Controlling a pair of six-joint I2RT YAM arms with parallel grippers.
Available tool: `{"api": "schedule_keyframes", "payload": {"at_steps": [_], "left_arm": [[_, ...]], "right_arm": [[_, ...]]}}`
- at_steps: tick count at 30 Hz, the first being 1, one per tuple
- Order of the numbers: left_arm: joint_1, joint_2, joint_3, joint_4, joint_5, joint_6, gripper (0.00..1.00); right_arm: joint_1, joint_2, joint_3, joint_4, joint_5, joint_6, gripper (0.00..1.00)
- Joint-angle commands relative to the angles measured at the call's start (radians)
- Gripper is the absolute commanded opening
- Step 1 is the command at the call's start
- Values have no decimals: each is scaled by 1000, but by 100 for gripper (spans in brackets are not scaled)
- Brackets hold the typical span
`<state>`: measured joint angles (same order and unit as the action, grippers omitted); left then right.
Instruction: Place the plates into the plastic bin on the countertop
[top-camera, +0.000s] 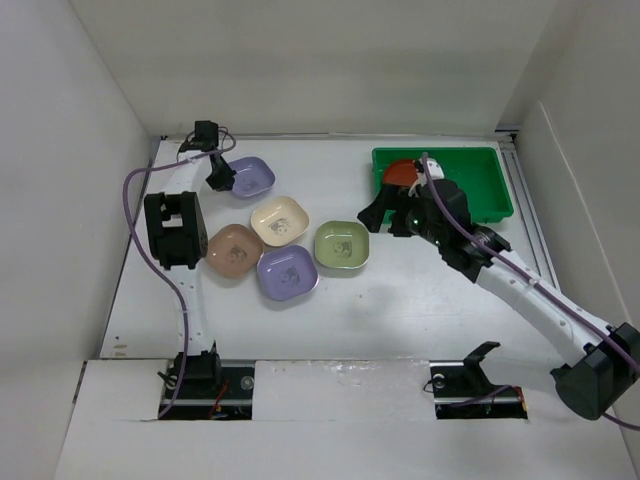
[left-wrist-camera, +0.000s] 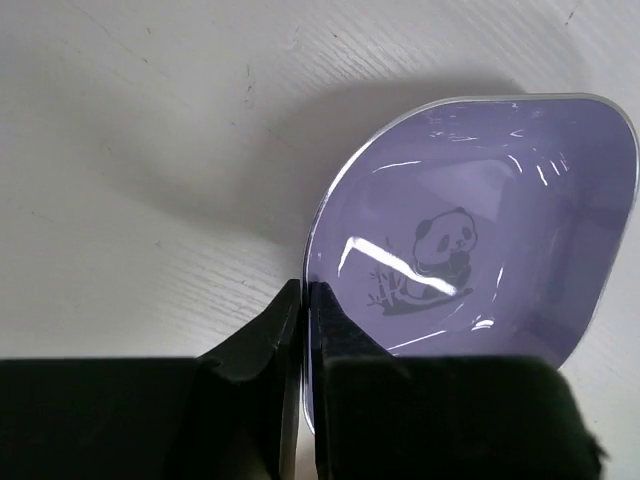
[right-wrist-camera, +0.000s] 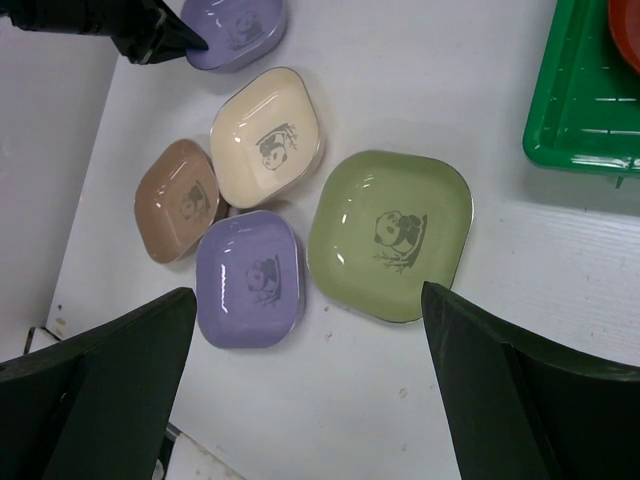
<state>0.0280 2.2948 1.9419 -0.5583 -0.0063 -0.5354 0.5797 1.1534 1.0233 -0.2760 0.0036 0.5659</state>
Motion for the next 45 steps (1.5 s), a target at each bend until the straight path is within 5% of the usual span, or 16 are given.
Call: {"api": "schedule_keyframes", "payload": {"at_steps": [1, 5, 11, 21, 31, 38, 43, 44, 45], "left_arm": [[0, -96, 11, -34, -52, 6, 0], [-22, -308, -11, 0, -49, 67, 0], [-71, -411, -58, -66, 193, 150, 0], [-421, -454, -38, -157, 22, 184, 0], [-430, -555, -66, -118, 109, 173, 0], [-430, -606, -107, -43, 245, 184, 0], [-430, -606, -120, -43, 246, 184, 2], [-430, -615, -120, -43, 236, 184, 5], [-430, -615, -120, -34, 236, 184, 19]], "right_arm": [[34, 6, 0, 95, 1, -32, 100], [58, 52, 46, 104, 22, -89, 100], [45, 173, 252, 77, 102, -165, 100], [-49, 456, 613, -11, 58, -242, 100], [-100, 543, 578, -29, 101, -199, 94], [-100, 575, 538, -2, -2, -147, 75], [-100, 585, 538, 17, -28, -120, 29], [-100, 585, 549, 17, -46, -120, 19], [-112, 585, 560, 5, -56, -120, 0]]}}
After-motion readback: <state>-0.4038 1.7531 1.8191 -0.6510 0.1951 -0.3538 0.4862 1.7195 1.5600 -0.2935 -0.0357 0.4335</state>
